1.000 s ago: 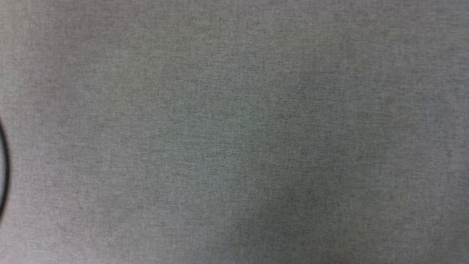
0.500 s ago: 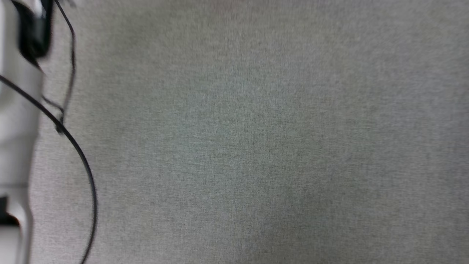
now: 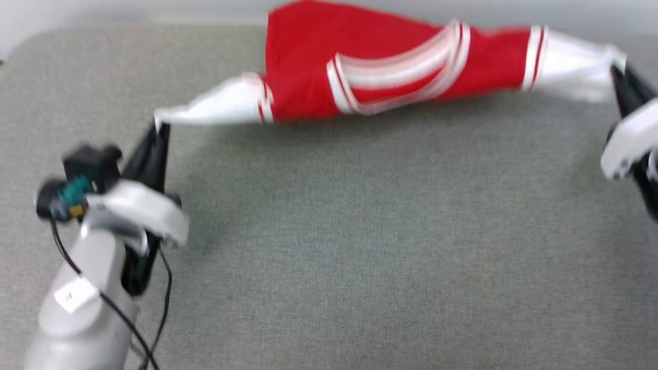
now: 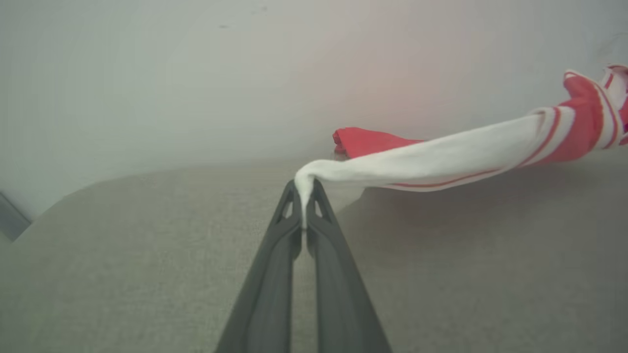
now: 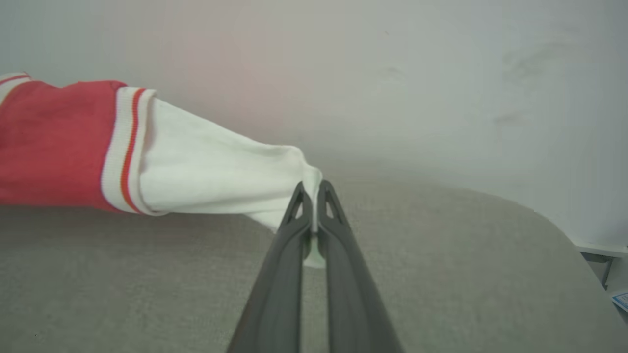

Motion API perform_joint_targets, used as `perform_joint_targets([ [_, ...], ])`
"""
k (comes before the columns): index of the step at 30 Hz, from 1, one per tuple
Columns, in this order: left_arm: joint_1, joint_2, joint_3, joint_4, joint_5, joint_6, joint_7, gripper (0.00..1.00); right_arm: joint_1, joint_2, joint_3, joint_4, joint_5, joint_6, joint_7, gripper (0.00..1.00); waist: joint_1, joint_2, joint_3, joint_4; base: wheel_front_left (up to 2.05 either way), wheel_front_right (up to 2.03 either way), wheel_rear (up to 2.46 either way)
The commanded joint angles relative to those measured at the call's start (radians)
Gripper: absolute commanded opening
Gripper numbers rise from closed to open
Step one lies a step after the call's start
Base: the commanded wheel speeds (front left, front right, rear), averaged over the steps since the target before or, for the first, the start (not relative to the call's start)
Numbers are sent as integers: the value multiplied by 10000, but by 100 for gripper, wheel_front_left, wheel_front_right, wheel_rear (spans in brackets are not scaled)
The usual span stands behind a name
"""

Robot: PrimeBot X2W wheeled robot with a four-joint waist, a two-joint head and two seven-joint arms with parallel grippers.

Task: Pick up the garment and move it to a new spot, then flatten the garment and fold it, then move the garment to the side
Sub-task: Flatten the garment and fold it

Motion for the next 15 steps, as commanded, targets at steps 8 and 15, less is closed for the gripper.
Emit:
perform_joint_targets([
  [8, 2022, -81, -38, 337, 95, -209, -24, 0, 2506, -927, 954, -1119, 1038, -19, 235, 0, 3, -1, -1282, -23, 0, 0, 0],
  [15, 2809, -146, -187, 661, 24, -287, -24, 0, 3820, -1424, 1396, -1787, 1487, -19, 464, 0, 3, -1, -1791, 9, 0, 0, 0],
])
